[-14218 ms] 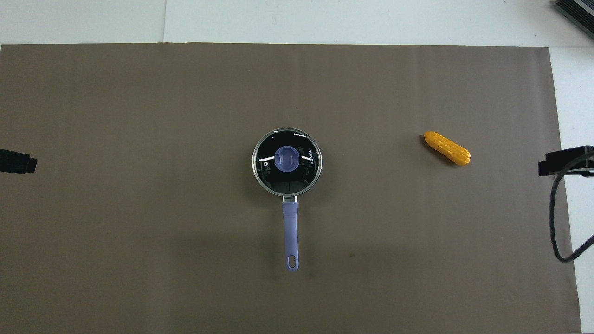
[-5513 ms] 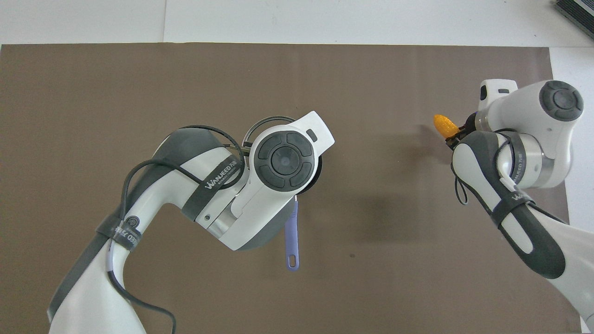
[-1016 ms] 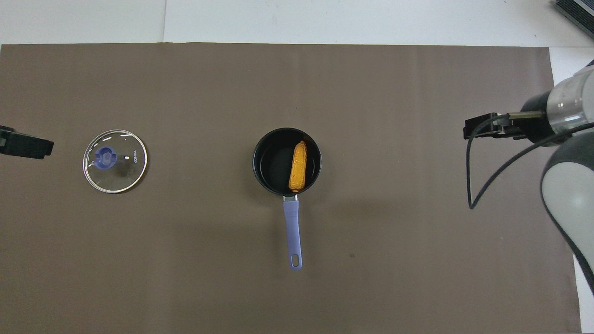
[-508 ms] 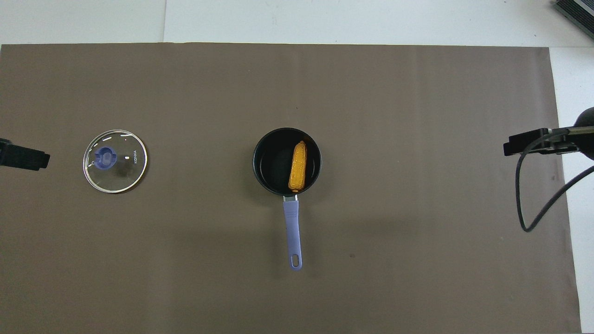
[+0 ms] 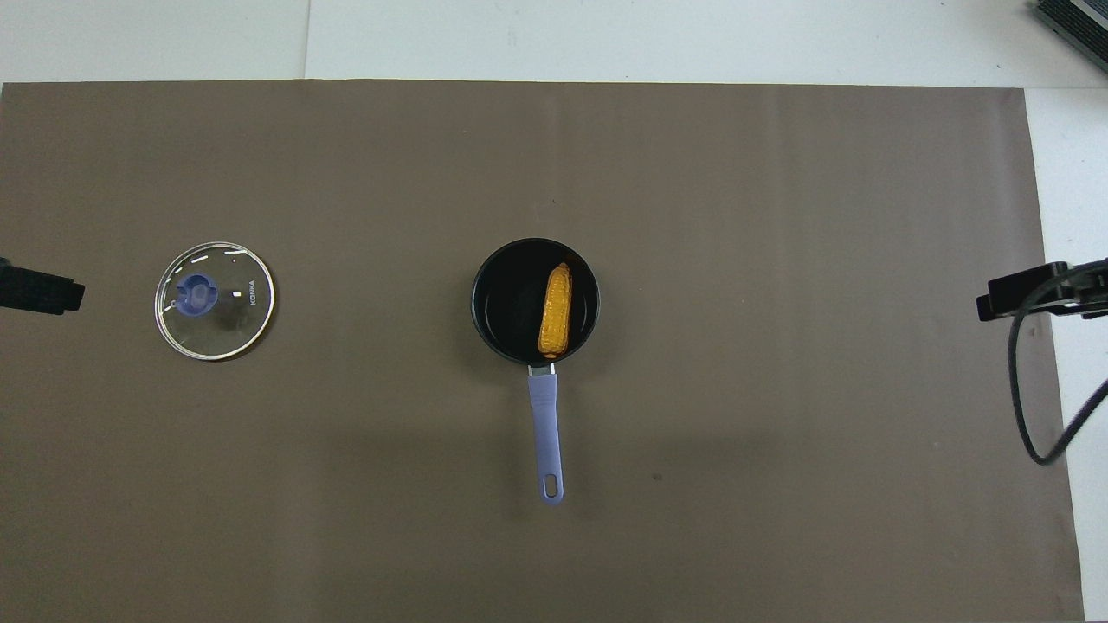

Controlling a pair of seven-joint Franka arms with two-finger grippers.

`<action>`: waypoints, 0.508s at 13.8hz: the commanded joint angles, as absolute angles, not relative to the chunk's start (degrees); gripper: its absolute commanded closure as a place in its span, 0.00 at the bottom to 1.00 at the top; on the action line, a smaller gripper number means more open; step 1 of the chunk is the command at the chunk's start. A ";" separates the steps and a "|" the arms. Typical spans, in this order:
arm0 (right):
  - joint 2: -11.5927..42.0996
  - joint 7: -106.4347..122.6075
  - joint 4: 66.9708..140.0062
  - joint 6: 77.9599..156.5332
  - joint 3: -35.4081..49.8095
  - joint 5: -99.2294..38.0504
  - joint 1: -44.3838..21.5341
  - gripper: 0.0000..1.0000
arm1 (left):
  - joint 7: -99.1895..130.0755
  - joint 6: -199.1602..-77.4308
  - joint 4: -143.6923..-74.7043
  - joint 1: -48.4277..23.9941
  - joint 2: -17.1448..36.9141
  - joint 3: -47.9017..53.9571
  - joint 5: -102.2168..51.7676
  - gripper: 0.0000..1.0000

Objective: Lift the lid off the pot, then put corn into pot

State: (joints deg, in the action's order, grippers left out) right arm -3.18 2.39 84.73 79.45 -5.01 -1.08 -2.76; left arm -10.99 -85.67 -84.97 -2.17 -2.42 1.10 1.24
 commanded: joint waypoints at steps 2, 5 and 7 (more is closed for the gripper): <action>-3.60 3.43 85.52 79.28 -4.75 -1.32 -2.46 0.00 | -8.27 -84.20 -85.25 -0.97 -3.25 0.97 0.62 0.00; -3.60 3.34 85.52 79.28 -5.01 -0.80 -2.20 0.00 | -6.42 -84.02 -85.52 -0.88 -3.43 0.97 0.70 0.00; -3.60 3.34 85.52 79.36 -5.10 -0.44 -2.11 0.00 | -5.89 -84.11 -87.27 -0.97 -4.65 0.97 0.70 0.00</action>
